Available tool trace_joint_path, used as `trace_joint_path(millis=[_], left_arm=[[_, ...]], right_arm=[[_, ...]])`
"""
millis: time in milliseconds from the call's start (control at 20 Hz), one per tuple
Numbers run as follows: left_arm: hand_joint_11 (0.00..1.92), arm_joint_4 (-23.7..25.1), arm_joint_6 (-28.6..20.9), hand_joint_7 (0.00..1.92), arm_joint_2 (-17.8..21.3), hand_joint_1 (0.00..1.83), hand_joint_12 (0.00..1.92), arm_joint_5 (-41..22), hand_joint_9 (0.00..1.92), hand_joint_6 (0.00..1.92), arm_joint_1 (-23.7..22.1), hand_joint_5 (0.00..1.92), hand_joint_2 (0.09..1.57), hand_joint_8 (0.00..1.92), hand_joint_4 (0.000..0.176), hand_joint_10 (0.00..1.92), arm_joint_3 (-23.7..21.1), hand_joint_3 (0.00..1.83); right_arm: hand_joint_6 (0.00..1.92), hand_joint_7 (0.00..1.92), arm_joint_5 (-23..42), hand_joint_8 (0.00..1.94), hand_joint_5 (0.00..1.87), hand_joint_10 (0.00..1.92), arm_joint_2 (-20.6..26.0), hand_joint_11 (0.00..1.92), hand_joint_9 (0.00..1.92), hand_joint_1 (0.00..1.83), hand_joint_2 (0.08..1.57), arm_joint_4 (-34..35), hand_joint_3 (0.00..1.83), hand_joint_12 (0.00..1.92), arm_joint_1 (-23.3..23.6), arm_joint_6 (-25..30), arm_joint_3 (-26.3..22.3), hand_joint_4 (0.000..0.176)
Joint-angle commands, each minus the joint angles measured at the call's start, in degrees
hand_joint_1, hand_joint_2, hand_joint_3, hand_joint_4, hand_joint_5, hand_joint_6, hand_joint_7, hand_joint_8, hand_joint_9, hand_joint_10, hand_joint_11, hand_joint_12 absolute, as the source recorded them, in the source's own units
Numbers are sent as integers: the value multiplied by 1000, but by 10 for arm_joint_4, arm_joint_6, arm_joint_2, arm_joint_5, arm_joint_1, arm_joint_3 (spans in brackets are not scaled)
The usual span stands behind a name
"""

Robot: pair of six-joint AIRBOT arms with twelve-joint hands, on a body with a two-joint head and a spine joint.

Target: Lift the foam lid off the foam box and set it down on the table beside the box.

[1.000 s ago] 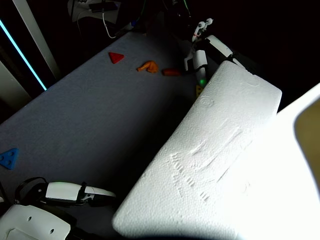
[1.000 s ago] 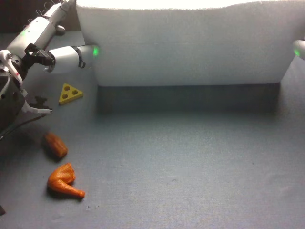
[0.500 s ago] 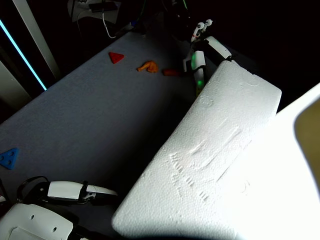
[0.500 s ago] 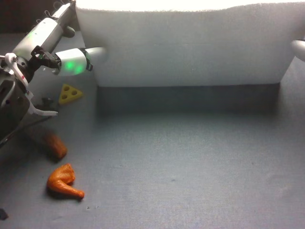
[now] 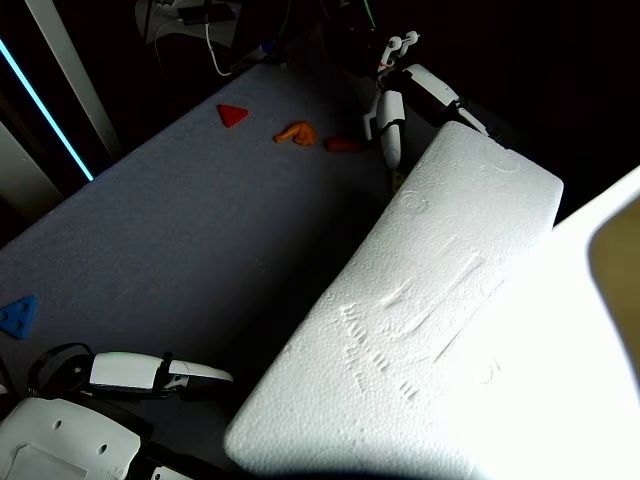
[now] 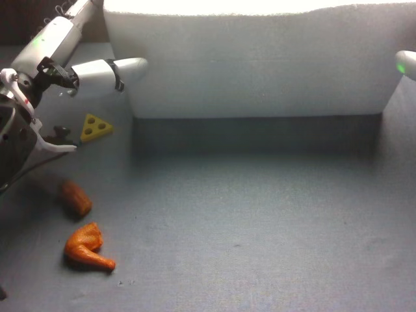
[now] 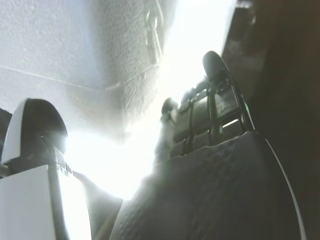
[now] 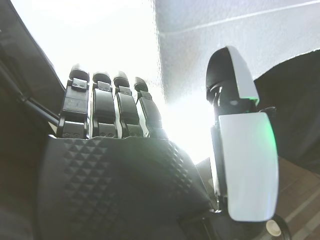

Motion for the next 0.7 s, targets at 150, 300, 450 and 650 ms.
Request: trace_joint_path(millis=[150, 300, 450, 650], left_arm=[[0, -5, -4, 0, -3, 723, 877, -51, 39, 0, -10, 0, 989, 0, 33, 12, 17, 0], [0, -5, -5, 0, -6, 717, 946, -47, 59, 0, -11, 0, 1017, 0, 23, 19, 20, 9], [0, -5, -5, 0, -9, 718, 1027, -42, 28, 0, -13, 0, 1026, 0, 19, 1, 24, 2], [0, -2, -7, 0, -13, 699, 1184, -38, 94, 0, -15, 0, 1030, 0, 15, 23, 27, 2]], right_arm=[[0, 0, 70, 0, 0, 0, 11, 0, 0, 705, 1139, -2, 0, 0, 4, 1, 12, 0], [0, 0, 70, 0, 0, 0, 11, 0, 0, 701, 1155, -2, 2, 0, 5, 1, 16, 0], [0, 0, 66, 0, 0, 0, 8, 0, 0, 672, 1164, -2, 4, 0, 5, 1, 18, 0], [0, 0, 64, 0, 0, 0, 4, 0, 0, 688, 1162, -10, 3, 0, 12, 1, 19, 0]])
